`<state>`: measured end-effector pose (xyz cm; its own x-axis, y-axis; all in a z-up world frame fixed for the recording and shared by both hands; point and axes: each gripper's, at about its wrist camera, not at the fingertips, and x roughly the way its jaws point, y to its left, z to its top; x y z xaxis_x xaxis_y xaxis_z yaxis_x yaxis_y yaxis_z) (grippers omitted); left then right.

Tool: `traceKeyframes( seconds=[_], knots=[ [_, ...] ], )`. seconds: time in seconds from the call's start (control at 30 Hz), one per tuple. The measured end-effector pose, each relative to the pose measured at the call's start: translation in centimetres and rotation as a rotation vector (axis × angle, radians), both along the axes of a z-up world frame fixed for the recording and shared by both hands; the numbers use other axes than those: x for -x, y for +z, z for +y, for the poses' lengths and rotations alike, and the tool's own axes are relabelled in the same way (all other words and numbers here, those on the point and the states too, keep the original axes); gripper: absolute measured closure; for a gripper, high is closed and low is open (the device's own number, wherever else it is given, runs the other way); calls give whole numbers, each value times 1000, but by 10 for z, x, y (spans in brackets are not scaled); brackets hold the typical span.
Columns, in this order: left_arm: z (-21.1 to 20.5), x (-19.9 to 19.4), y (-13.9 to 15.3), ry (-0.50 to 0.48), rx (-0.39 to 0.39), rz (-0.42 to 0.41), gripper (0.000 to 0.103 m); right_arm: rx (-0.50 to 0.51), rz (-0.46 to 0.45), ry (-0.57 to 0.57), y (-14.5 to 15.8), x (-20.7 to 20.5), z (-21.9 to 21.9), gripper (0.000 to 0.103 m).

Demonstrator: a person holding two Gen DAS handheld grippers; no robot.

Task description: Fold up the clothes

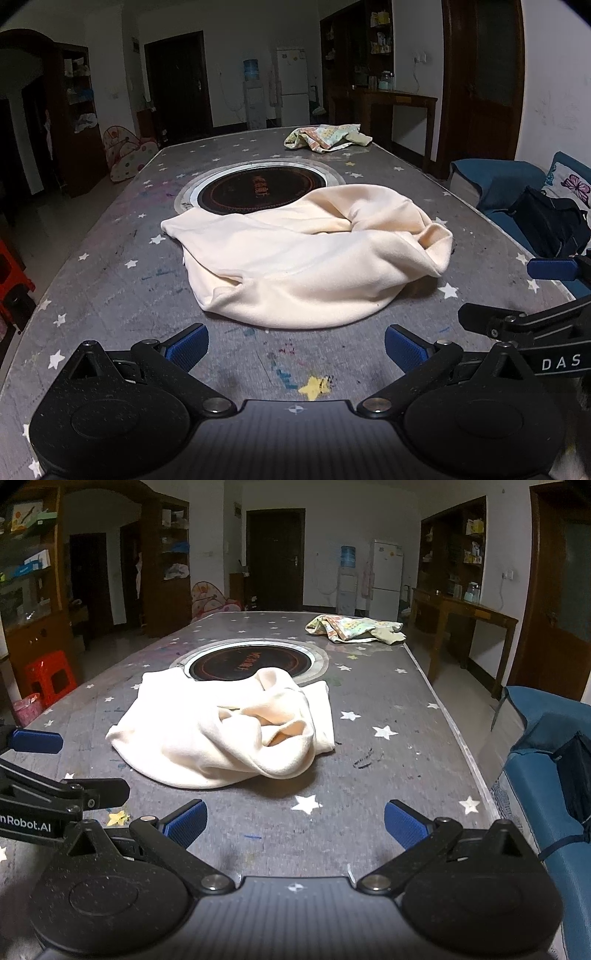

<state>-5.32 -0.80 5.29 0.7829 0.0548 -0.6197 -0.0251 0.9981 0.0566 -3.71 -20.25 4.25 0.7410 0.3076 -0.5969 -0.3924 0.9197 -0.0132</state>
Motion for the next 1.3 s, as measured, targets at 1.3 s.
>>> traceKeyframes(
  seconds=[1.3],
  knots=[
    [16, -61, 4, 55, -35, 8, 0, 0, 32, 75, 3, -52, 18, 0]
  ],
)
